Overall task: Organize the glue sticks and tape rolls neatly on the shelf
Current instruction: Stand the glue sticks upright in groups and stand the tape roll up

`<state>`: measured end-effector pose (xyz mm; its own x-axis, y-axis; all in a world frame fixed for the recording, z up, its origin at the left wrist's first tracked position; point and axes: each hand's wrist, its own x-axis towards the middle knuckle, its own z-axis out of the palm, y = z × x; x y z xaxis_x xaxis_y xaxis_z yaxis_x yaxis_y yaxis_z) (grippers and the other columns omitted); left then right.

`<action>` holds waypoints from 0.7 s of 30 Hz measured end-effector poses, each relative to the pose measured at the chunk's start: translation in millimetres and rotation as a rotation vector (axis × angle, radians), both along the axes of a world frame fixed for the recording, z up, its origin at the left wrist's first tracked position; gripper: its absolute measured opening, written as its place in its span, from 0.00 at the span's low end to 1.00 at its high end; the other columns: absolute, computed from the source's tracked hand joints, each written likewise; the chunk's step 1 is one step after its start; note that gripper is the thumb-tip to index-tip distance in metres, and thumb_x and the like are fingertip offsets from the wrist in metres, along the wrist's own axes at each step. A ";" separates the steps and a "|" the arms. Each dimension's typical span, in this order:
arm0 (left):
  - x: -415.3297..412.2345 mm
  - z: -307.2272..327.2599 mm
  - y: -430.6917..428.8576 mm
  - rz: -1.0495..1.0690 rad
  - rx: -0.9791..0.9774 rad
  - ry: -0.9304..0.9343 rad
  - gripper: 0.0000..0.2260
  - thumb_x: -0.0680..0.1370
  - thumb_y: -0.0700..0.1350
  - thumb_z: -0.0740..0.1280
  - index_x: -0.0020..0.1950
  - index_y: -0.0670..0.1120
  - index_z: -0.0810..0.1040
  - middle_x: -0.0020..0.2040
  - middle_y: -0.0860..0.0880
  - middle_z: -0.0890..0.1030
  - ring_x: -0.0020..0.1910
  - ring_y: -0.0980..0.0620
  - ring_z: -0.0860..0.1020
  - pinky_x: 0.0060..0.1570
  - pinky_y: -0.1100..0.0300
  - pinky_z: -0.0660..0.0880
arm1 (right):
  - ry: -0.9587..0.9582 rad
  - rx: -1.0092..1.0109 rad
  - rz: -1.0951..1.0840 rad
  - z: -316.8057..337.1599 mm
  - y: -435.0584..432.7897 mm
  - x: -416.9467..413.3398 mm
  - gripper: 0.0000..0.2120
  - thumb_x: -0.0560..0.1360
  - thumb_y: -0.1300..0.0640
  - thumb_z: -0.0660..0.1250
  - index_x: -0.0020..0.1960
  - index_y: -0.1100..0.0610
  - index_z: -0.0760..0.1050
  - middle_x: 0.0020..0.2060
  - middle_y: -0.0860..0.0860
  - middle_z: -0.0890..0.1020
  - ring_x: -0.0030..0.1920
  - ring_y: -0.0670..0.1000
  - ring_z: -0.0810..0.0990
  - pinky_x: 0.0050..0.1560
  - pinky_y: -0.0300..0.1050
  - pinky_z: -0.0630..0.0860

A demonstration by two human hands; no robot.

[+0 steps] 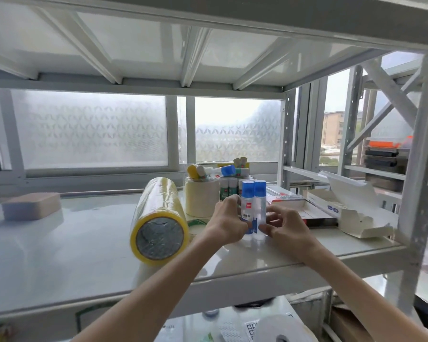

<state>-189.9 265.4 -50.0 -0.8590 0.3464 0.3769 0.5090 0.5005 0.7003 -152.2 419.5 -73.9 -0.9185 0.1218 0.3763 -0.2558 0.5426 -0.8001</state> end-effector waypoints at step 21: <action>2.1 3.7 -6.8 0.001 0.032 -0.077 0.25 0.70 0.36 0.77 0.64 0.42 0.74 0.54 0.47 0.82 0.50 0.49 0.81 0.46 0.62 0.81 | 0.355 0.205 -0.301 77.5 18.5 32.4 0.18 0.73 0.73 0.61 0.60 0.62 0.77 0.48 0.54 0.83 0.47 0.51 0.82 0.47 0.41 0.79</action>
<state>-187.8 258.6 -46.3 -0.8861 0.3349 0.3204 0.4527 0.4776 0.7529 -119.8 438.1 3.5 -0.6651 0.2530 0.7026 -0.3004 0.7708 -0.5618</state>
